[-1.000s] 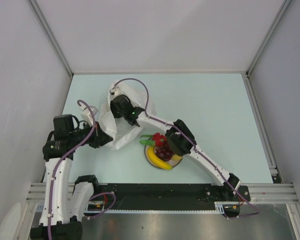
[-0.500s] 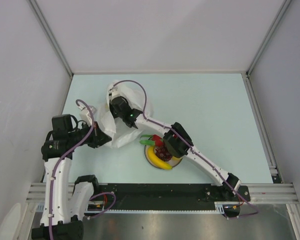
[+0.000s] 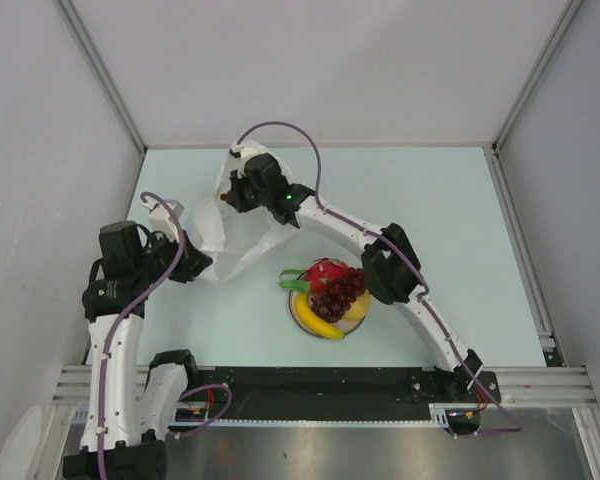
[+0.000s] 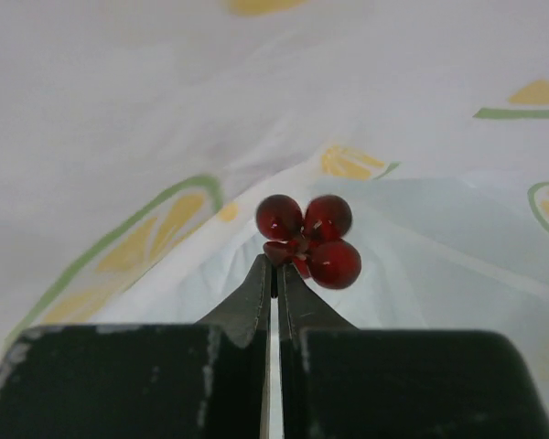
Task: Take the fake fruits out of the plastic bag
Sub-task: Take out the fake fruit from the plastic bag.
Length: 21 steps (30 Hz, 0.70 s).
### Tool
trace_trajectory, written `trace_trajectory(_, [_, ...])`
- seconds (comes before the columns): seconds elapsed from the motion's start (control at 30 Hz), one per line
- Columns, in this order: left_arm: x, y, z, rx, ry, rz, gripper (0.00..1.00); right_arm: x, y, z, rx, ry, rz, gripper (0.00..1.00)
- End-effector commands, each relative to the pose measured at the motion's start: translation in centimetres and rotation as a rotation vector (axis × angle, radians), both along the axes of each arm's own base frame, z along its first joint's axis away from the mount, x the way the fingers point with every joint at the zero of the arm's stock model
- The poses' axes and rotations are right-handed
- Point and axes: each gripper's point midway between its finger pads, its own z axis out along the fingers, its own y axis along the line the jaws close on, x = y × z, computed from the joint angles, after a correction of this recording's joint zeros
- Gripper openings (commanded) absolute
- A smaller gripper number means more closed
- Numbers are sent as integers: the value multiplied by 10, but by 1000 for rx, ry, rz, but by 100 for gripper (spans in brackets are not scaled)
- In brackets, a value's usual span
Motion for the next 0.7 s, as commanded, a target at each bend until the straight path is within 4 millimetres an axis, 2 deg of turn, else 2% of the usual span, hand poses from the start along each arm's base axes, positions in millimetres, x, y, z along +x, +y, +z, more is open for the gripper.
trace_trajectory(0.0, [19, 11, 29, 30, -119, 66, 0, -41, -10, 31, 16, -32, 101, 0])
trace_trajectory(0.03, [21, 12, 31, 32, -127, 69, 0, -54, -12, 53, 36, -65, 124, 0])
trace_trajectory(0.07, [22, 13, 31, 34, -128, 75, 0, -62, -13, 54, 36, -73, 140, 0])
trace_trajectory(0.1, [23, 13, 30, 31, -126, 83, 0, -74, -21, 36, 2, -47, 160, 0])
trace_trajectory(0.13, [25, 13, 31, 28, -138, 87, 0, -83, -24, 37, 3, -46, 174, 0])
trace_trajectory(0.17, [26, 14, 31, 23, -139, 100, 0, -91, -29, 58, 36, -81, 184, 0])
trace_trajectory(0.2, [27, 15, 26, 23, -133, 105, 0, -99, -32, 59, 35, -87, 209, 0])
trace_trajectory(0.23, [31, 16, 27, 25, -149, 112, 0, -115, -37, 42, -1, -75, 248, 0])
trace_trajectory(0.27, [33, 18, 23, 22, -141, 121, 0, -122, -37, 65, 43, -124, 276, 0])
trace_trajectory(0.3, [33, 18, 18, 19, -128, 124, 0, -133, -36, 68, 53, -127, 326, 0])
trace_trajectory(0.37, [39, 17, 20, -3, -140, 133, 0, -149, -40, 65, 36, -147, 372, 0])
trace_trajectory(0.4, [40, 16, 16, -13, -136, 136, 0, -157, -43, 75, 44, -166, 400, 0])
trace_trajectory(0.47, [47, 16, 21, -43, -163, 153, 1, -171, -45, 75, 20, -201, 446, 0])
trace_trajectory(0.5, [49, 15, 20, -53, -165, 156, 0, -177, -48, 88, 27, -229, 463, 0])
trace_trajectory(0.57, [53, 15, 23, -73, -178, 170, 0, -191, -52, 90, -10, -274, 527, 0])
trace_trajectory(0.63, [56, 16, 25, -77, -192, 176, 0, -211, -55, 107, -8, -338, 605, 0])
trace_trajectory(0.67, [56, 16, 26, -78, -196, 176, 0, -219, -59, 105, -40, -372, 654, 0])
